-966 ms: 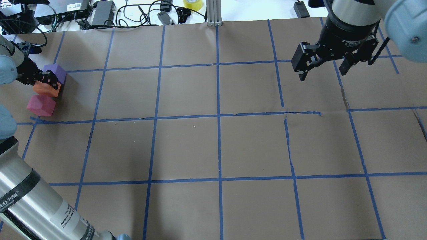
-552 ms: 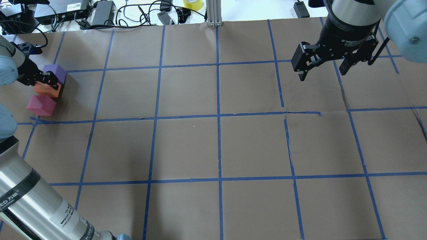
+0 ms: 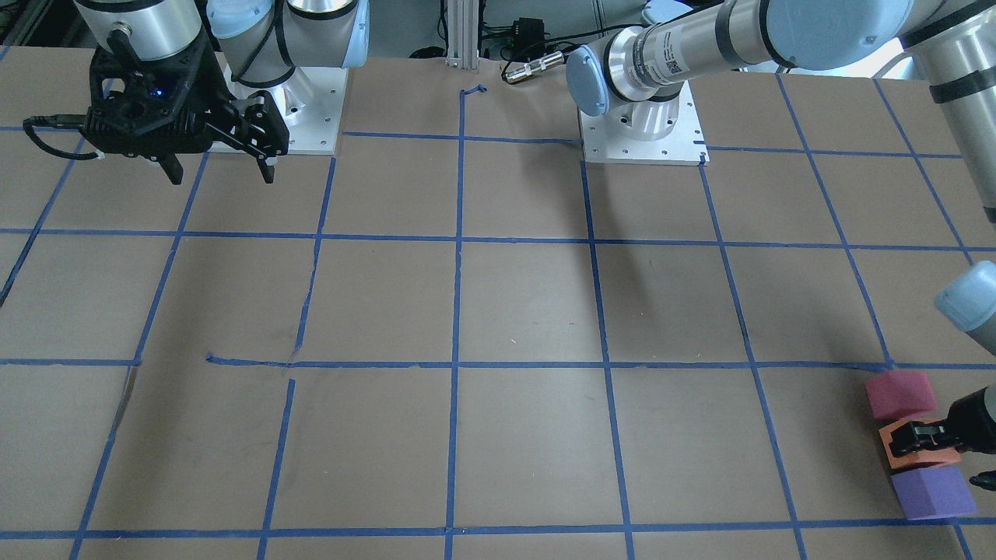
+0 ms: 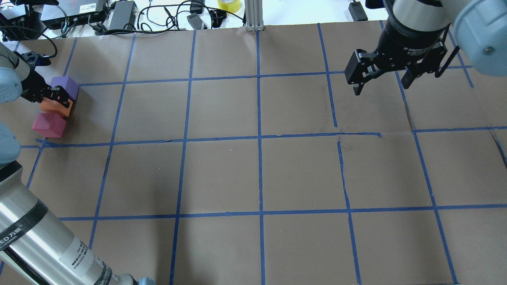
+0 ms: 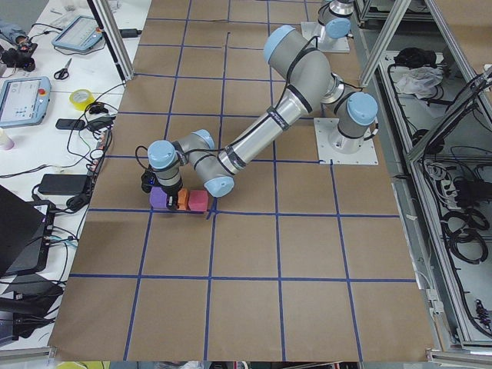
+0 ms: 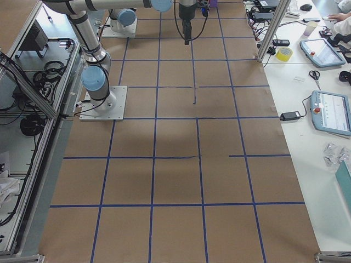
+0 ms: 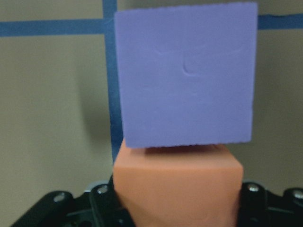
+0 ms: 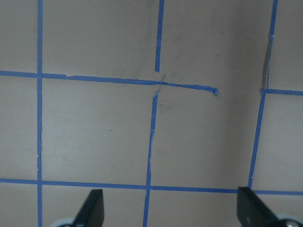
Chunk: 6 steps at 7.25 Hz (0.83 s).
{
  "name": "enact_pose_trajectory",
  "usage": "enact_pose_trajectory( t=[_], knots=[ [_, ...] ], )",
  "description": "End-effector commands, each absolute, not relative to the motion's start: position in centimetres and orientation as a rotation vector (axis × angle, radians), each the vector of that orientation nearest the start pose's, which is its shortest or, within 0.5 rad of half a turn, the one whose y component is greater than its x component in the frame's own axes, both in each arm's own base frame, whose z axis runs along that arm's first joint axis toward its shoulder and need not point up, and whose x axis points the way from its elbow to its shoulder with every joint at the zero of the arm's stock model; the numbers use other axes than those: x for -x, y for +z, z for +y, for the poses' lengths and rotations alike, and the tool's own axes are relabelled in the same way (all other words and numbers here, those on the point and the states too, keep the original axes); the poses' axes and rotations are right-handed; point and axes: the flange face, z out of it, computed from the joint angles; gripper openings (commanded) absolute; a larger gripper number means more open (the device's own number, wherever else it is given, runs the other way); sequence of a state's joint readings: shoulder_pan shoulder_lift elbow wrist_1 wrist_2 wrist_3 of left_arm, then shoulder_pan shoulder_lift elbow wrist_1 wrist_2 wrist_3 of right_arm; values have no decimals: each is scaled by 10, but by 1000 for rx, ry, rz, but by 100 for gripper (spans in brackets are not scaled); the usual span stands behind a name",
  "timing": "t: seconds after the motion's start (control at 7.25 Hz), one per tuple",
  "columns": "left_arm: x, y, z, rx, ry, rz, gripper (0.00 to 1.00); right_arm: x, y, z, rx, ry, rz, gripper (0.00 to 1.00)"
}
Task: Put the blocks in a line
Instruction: 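Press the orange cube into line and open the left gripper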
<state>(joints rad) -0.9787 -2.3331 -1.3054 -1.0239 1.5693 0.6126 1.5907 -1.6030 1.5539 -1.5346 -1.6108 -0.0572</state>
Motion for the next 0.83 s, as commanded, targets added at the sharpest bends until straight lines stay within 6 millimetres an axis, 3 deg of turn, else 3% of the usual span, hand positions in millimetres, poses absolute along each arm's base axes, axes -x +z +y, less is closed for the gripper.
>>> enact_pose_trajectory(
  t=[0.0,0.28,0.55,0.69],
  knots=[
    [-304,188,-690,-36,-62,3115,5,-139,508,-476,119,-11,3181,100],
    [-304,188,-691,-38,-82,3106,18,-139,508,-476,122,-14,3181,100],
    [-303,186,-690,-43,-95,3099,76,-139,506,-474,122,16,3182,100],
    [-303,185,-690,-41,-95,3101,91,-139,501,-473,123,30,3182,100]
  ],
)
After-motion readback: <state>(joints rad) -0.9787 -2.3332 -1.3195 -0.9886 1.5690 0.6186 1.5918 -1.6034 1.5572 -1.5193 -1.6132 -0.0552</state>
